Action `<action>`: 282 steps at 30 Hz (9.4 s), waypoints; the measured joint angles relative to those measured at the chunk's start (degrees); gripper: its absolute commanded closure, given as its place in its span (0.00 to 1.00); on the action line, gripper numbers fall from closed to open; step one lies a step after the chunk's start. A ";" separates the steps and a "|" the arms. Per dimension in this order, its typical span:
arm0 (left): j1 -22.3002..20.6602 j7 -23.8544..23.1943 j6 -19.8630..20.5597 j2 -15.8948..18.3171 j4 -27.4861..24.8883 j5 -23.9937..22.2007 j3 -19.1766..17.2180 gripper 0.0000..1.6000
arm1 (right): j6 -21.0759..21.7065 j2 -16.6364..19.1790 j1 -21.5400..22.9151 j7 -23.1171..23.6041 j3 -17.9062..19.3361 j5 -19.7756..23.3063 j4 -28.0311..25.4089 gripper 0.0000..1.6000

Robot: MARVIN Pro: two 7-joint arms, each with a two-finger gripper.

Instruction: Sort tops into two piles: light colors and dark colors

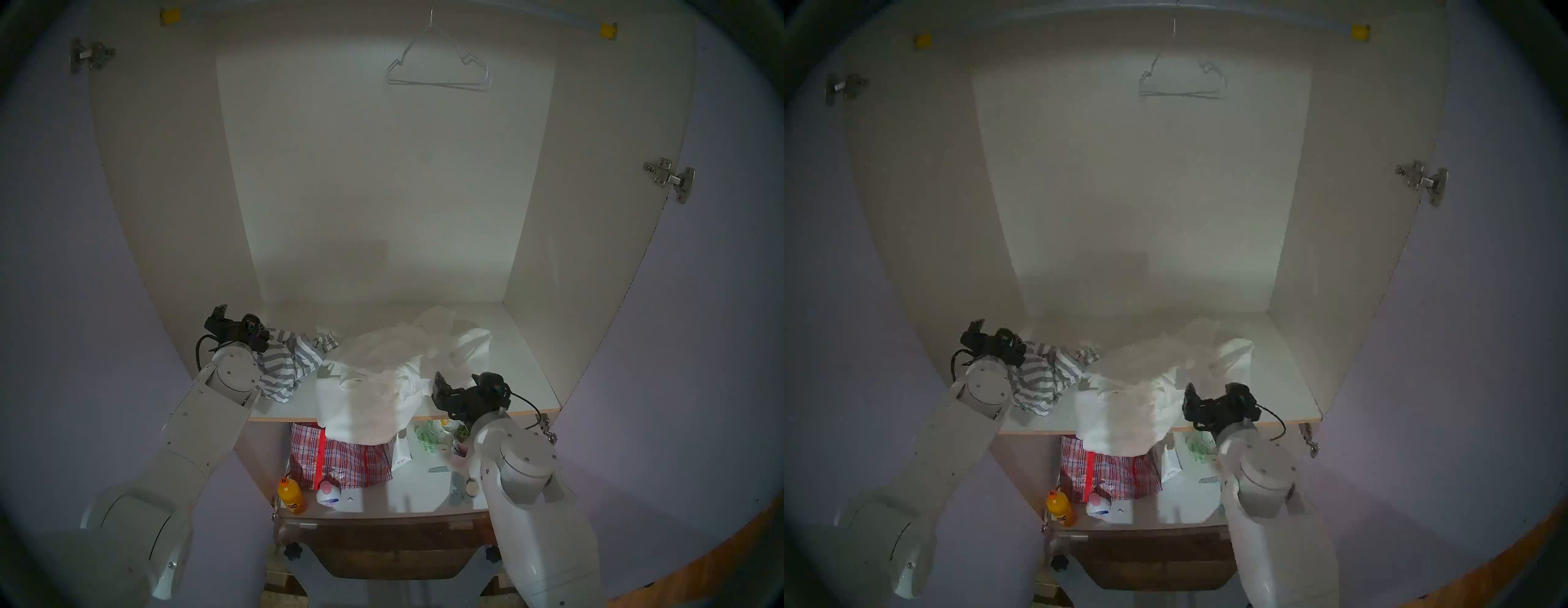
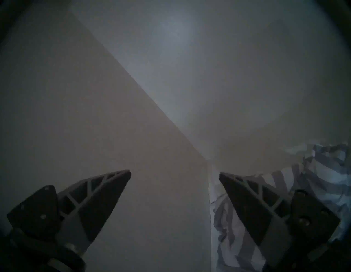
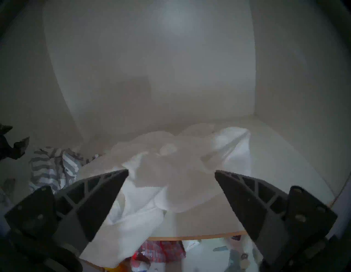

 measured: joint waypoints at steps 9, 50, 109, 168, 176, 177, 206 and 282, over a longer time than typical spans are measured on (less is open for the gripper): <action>0.73 0.80 0.88 -0.38 -1.14 -0.57 -0.08 0.00 | -1.23 -0.65 7.69 -2.13 -0.87 4.36 10.40 0.00; 1.33 1.39 1.65 -0.13 -2.14 -1.44 0.06 0.00 | -23.06 -5.59 20.80 -6.10 -6.77 2.26 15.74 1.00; 1.35 1.62 1.66 0.09 -2.20 -1.78 0.36 0.00 | -39.61 1.97 45.93 -22.36 19.54 4.88 46.63 1.00; 1.35 1.78 1.66 0.31 -2.23 -2.13 0.69 0.00 | 14.38 -4.24 34.90 -3.98 15.20 23.78 24.10 0.00; 1.35 1.78 1.66 0.34 -2.25 -2.20 0.77 0.00 | 20.09 -12.04 36.68 -17.26 20.92 26.17 30.33 0.00; 1.35 1.78 1.66 0.34 -2.25 -2.21 0.79 0.00 | 20.06 -12.97 37.30 -17.84 21.92 26.51 31.73 0.00; 1.33 1.91 1.65 0.40 -2.18 -2.38 0.94 0.00 | 1.13 -9.42 57.95 -13.45 22.88 25.51 83.15 1.00; 1.31 2.14 1.67 0.69 -2.29 -2.85 1.36 0.00 | -15.93 4.47 54.08 -24.09 8.20 9.94 65.04 0.77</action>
